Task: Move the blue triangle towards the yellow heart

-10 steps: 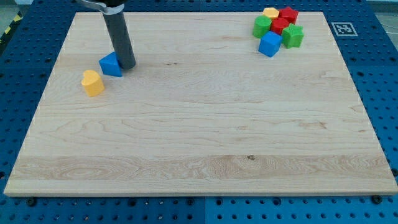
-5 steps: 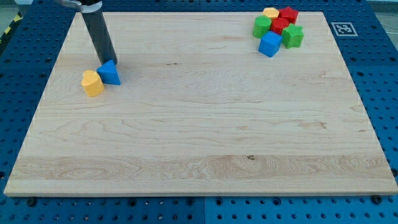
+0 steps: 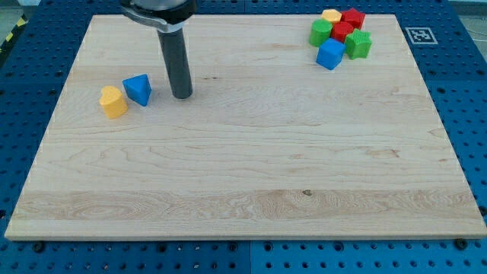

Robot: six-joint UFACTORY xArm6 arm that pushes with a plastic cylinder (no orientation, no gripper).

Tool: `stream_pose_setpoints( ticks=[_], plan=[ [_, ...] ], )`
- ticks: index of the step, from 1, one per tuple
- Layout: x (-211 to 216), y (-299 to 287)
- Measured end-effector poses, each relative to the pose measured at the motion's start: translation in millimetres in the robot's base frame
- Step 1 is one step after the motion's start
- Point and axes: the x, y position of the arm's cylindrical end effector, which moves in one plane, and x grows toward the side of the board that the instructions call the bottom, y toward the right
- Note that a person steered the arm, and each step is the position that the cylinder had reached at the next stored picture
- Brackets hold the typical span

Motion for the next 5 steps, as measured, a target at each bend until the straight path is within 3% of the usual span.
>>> stream_pose_setpoints(
  ticks=[1, 2, 3, 4, 5],
  plan=[
    [0, -38],
    [0, -39],
    [0, -23],
    [0, 32],
    [0, 36]
  ],
)
